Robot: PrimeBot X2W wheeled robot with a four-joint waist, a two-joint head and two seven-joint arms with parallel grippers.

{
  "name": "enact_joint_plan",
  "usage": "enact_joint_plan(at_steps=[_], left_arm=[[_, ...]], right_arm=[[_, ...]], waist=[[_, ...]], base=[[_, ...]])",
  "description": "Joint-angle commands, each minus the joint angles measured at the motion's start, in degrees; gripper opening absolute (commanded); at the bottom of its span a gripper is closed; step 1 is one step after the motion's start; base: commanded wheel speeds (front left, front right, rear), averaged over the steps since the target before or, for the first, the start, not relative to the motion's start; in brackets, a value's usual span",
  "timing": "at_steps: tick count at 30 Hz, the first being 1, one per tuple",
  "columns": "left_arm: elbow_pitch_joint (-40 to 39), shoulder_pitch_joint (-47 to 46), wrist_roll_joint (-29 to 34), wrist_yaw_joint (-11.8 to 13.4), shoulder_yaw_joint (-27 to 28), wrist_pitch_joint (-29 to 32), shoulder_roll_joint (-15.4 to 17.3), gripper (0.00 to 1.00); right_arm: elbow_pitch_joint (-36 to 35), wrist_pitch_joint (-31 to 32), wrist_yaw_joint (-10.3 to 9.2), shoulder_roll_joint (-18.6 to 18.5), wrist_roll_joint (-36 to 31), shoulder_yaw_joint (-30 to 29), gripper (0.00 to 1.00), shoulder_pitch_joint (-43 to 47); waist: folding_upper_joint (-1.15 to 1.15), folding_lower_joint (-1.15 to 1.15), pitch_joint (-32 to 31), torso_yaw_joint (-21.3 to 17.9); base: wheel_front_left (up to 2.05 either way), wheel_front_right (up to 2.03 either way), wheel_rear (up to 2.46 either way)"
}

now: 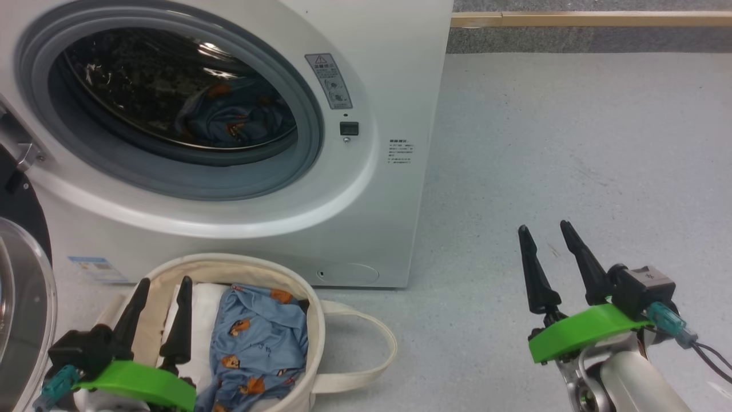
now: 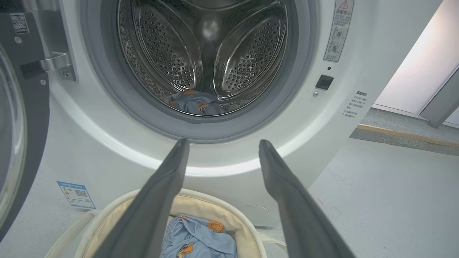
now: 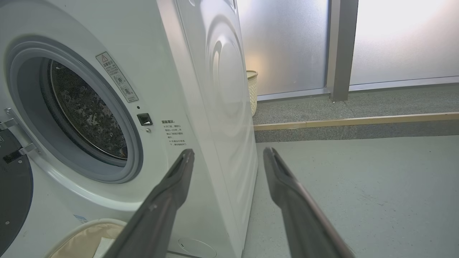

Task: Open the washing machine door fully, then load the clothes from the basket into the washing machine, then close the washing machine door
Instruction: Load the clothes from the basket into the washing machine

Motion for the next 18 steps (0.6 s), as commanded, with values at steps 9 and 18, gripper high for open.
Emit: enact_joint_plan(at_steps=[9,18], left_arm=[[0.3,-2.1,-0.5,-0.3,1.6,-0.7,0.7,1.0],[13.8,-9.8,-4.2,-0.3,-3.1,-0.7,-0.4,1.0]], right_arm=[[-1.8,-0.7,0.03,-0.7,0.9,1.4,1.0,-1.0],[-1.8,-0.7,0.03,-4.1,0.6,0.9,1.0,-5.5]], waist=[[0.0,0.0,1.3,-0.1],[0.0,0.0,8.5,0.4]], base=[[0.0,0.0,0.0],[0.0,0.0,0.0]])
